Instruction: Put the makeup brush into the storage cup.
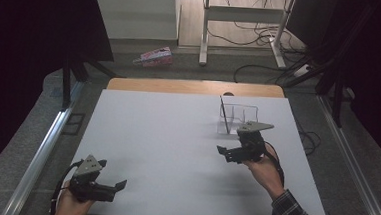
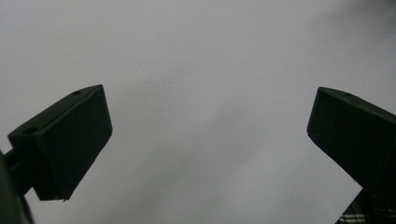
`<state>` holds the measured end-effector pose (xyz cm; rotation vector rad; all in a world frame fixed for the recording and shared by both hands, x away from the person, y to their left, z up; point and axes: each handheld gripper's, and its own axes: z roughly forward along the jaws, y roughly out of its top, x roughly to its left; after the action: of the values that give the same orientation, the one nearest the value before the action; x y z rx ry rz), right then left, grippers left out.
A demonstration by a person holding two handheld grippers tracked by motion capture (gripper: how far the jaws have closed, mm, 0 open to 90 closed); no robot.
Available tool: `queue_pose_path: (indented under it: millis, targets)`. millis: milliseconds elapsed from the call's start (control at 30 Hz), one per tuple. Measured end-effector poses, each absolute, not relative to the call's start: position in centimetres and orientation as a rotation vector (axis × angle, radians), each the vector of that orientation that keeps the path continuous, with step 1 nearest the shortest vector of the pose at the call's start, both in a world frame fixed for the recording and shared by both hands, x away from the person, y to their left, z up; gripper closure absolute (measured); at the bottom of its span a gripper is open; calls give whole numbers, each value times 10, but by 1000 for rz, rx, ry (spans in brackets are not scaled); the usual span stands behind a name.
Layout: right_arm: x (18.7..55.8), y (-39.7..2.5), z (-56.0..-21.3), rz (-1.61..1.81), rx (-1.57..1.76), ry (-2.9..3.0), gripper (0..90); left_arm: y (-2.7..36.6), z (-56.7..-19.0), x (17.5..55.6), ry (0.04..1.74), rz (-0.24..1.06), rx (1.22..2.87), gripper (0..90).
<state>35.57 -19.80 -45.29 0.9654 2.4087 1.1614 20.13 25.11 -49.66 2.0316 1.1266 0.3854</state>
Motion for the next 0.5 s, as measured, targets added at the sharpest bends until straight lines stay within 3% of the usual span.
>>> queue_pose_path:
  millis: [500]
  targets:
    - [337, -209, -456, 1116, 955, 2435, 29, 250, -497, 201, 1125, 390, 2040, 6]
